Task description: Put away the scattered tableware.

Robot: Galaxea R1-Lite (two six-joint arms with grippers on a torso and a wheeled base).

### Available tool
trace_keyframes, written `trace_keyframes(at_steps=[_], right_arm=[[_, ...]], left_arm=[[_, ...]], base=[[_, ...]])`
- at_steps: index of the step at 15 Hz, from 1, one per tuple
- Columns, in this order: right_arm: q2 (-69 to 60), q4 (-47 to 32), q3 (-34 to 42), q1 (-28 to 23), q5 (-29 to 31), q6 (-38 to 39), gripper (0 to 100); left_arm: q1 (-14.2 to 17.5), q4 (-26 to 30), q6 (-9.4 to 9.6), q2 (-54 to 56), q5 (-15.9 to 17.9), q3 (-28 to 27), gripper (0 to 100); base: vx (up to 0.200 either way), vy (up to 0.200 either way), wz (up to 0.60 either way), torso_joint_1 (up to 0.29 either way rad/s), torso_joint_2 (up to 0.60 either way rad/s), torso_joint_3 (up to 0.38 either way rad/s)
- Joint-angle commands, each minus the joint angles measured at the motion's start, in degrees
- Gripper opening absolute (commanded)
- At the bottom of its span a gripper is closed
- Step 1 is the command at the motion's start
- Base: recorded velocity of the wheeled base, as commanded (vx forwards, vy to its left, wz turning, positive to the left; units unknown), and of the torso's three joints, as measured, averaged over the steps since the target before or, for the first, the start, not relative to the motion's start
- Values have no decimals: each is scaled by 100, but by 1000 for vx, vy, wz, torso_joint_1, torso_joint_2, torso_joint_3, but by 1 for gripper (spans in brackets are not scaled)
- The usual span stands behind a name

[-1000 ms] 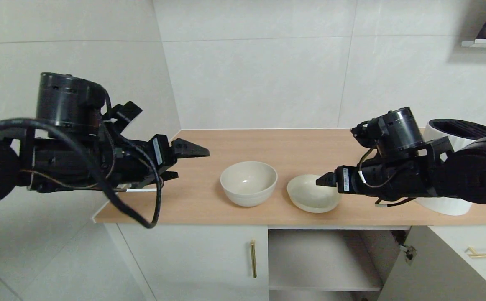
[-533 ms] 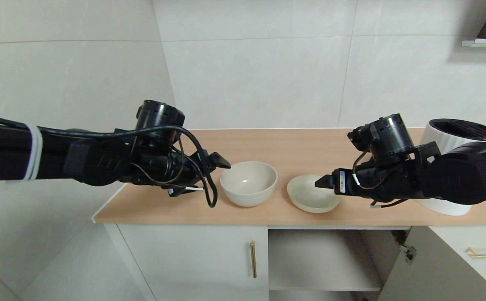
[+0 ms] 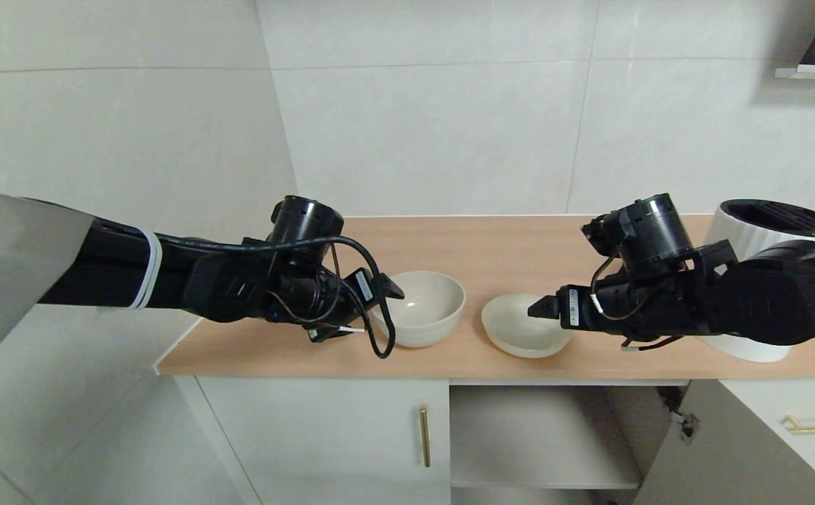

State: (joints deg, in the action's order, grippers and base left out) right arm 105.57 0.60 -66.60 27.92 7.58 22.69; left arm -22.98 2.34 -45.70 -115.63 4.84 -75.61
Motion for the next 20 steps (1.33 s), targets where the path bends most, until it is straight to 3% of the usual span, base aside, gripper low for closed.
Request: trace_keyframes(at_steps=[1,11,14,20], right_arm=[[-19,2,-2,3,-2,-1,100],[34,2,-29,3,42,-1,100],[333,2,-169,3,841,-10,100],[957,160,-363,3,1413,8,100]], left_arm=[[4,3,0,-39,-1,2,0],[13,12,-9,84,8,2,0],[13,12,-9,172,-1,2,0],[13,21,-9,216,-1,11,0]], base=[[0,0,0,0,0,0],[0,0,0,0,0,0],[0,0,0,0,0,0],[0,0,0,0,0,0]])
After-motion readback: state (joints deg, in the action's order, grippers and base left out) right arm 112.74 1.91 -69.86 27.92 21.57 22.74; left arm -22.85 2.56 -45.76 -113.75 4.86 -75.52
